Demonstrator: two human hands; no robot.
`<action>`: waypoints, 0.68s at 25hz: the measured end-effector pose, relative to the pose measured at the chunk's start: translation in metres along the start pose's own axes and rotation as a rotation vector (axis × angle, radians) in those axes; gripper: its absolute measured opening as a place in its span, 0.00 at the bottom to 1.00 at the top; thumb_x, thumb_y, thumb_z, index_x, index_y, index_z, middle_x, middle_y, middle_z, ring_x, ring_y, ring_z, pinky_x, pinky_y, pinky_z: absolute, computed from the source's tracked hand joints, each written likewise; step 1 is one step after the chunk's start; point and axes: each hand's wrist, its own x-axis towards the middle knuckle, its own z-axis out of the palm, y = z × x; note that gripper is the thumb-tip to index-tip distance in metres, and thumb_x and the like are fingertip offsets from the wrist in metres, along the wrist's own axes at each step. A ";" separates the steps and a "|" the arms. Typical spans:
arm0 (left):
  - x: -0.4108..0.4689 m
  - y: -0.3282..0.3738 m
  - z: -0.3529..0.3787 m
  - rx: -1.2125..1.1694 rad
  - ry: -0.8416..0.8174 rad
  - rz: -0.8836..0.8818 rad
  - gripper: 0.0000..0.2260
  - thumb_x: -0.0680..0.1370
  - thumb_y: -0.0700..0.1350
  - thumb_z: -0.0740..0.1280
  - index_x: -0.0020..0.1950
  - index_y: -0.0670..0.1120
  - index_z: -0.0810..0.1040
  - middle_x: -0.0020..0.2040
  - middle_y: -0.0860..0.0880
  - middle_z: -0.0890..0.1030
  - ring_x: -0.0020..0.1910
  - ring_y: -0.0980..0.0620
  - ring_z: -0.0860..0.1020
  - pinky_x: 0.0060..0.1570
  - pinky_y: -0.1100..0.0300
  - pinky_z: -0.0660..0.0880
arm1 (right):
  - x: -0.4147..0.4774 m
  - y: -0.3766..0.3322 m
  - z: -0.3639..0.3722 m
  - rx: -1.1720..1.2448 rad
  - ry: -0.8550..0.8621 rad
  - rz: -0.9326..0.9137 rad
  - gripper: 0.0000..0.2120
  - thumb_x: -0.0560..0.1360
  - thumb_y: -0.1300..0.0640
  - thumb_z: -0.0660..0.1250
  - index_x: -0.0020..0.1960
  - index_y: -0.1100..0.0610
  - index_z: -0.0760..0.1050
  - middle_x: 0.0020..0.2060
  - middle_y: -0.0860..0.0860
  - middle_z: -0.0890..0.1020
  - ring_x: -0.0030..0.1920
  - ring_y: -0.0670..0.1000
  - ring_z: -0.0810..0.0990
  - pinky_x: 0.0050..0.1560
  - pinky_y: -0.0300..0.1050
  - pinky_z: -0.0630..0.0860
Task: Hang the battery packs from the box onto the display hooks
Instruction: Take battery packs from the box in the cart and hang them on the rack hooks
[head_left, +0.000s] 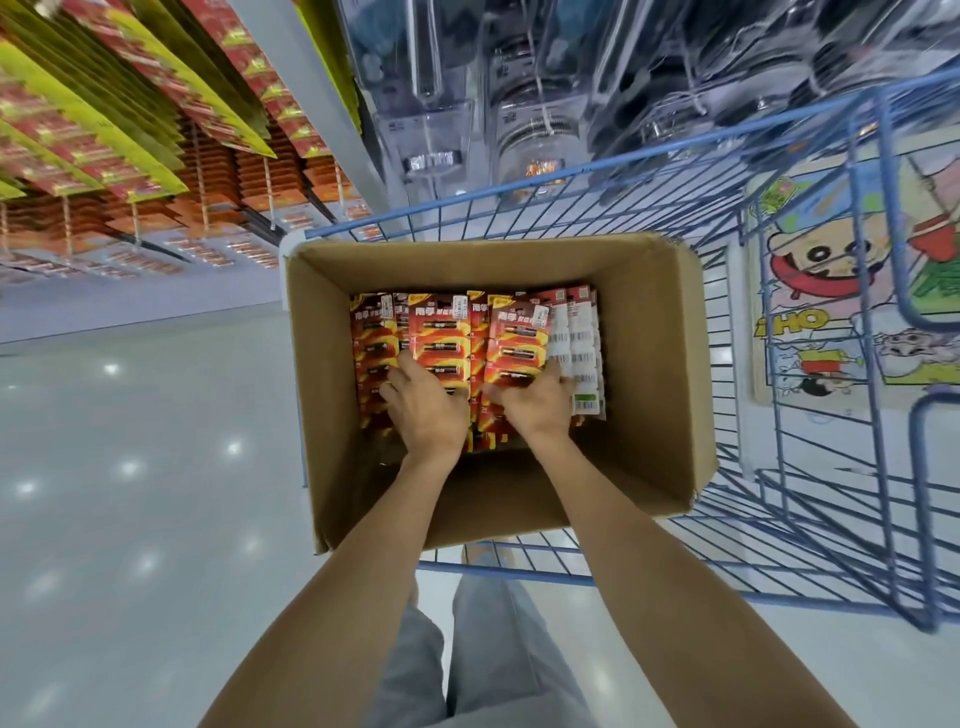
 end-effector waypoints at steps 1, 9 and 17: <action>-0.001 0.002 0.002 0.029 0.004 -0.018 0.40 0.75 0.47 0.78 0.78 0.43 0.57 0.75 0.38 0.68 0.75 0.38 0.65 0.70 0.43 0.70 | -0.003 0.000 0.002 -0.023 0.023 -0.005 0.42 0.70 0.44 0.79 0.75 0.54 0.61 0.71 0.59 0.67 0.71 0.61 0.71 0.66 0.57 0.73; -0.005 -0.004 -0.006 0.052 0.006 -0.020 0.35 0.74 0.50 0.78 0.74 0.43 0.65 0.71 0.40 0.69 0.72 0.38 0.69 0.67 0.44 0.73 | -0.009 0.005 -0.011 0.146 0.006 -0.121 0.13 0.78 0.54 0.72 0.58 0.51 0.71 0.55 0.48 0.80 0.64 0.54 0.78 0.61 0.50 0.74; -0.042 -0.010 -0.062 -0.567 -0.184 0.014 0.14 0.83 0.42 0.67 0.68 0.50 0.74 0.63 0.49 0.81 0.64 0.47 0.81 0.61 0.46 0.81 | -0.074 0.008 -0.064 0.480 -0.123 -0.160 0.14 0.80 0.61 0.70 0.60 0.45 0.72 0.53 0.44 0.82 0.60 0.49 0.81 0.63 0.53 0.79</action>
